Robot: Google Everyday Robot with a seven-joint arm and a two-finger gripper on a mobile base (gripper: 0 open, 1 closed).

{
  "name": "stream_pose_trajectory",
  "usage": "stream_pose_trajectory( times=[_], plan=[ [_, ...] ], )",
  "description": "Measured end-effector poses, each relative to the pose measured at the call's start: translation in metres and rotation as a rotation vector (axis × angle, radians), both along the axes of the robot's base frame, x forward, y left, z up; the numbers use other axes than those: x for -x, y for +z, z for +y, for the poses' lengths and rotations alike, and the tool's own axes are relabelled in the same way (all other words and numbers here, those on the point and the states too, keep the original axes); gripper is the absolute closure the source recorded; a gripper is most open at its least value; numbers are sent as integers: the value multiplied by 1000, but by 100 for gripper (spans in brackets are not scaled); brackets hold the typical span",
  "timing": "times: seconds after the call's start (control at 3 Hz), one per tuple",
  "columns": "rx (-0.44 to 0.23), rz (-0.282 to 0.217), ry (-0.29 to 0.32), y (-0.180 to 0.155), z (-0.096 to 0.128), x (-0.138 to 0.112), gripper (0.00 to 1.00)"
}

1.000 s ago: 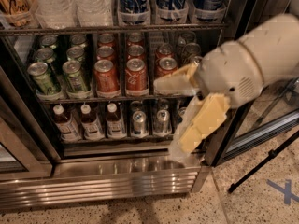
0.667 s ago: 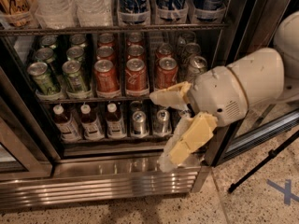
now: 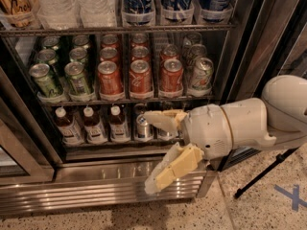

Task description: Pick coke can from middle shelf of fridge

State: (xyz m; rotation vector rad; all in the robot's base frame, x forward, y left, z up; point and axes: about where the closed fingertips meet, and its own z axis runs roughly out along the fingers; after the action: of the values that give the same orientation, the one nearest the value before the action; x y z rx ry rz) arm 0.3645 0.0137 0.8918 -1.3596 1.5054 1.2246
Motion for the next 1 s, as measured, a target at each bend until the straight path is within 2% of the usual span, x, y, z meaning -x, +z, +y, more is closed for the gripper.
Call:
stream_pose_trajectory(
  times=[0.33,0.67,1.0],
  plan=[
    [2,-2,2,1,-1,0,0],
    [-3,-59,-1,-7,4,-2,0],
    [4,-159,-19,-39,15,-19,0]
  ],
)
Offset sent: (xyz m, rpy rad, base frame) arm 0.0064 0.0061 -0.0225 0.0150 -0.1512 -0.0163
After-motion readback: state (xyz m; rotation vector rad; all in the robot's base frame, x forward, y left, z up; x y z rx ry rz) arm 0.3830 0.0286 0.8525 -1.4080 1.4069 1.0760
